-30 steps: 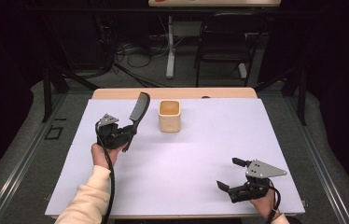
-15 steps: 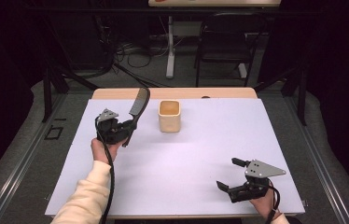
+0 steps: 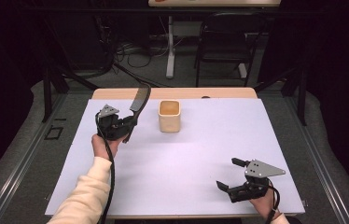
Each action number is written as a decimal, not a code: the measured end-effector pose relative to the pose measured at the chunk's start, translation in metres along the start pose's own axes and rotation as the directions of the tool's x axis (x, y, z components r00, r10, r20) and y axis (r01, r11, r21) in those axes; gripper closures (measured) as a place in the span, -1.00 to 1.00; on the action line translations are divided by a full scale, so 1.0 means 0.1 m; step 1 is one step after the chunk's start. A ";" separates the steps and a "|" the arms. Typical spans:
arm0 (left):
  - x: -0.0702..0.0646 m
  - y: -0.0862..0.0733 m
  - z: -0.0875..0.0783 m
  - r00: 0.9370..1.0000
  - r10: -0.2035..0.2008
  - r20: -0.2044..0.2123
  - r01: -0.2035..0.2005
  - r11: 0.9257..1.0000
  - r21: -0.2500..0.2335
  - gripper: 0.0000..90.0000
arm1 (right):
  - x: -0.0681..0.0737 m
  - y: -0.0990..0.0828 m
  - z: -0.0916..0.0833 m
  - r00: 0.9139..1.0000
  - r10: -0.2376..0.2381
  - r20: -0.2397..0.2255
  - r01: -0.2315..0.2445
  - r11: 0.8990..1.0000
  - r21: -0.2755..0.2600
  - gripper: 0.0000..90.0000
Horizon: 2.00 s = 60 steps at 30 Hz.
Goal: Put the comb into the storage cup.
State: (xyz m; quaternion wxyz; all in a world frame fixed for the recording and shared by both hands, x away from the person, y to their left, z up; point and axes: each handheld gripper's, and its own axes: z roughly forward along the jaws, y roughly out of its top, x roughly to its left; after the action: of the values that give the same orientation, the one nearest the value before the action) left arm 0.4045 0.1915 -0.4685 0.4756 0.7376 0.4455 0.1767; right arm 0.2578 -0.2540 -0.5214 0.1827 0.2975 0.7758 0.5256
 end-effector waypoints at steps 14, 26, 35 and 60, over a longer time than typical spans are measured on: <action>-0.07 0.16 0.08 0.999 0.049 0.009 -0.049 0.999 0.008 0.60 | 0.00 0.00 0.00 1.000 0.002 0.000 -0.002 1.000 0.004 -0.98; -0.09 0.23 0.12 0.998 0.057 0.016 -0.057 0.998 -0.007 0.60 | 0.00 0.00 0.00 1.000 0.001 0.000 -0.001 1.000 0.001 -0.98; -0.10 0.30 0.17 0.997 0.059 0.045 -0.057 0.998 -0.036 0.60 | 0.00 0.00 0.01 1.000 0.003 0.000 -0.003 1.000 0.004 -0.98; -0.20 0.49 0.37 0.994 0.078 0.078 -0.074 0.995 -0.060 0.60 | 0.00 0.00 0.01 1.000 0.002 0.000 -0.002 1.000 0.008 -0.98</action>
State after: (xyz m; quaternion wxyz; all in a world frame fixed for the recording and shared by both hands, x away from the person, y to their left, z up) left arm 0.4429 0.1474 -0.4410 0.5070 0.7466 0.3925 0.1776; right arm 0.2580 -0.2536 -0.5220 0.1810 0.2989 0.7777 0.5226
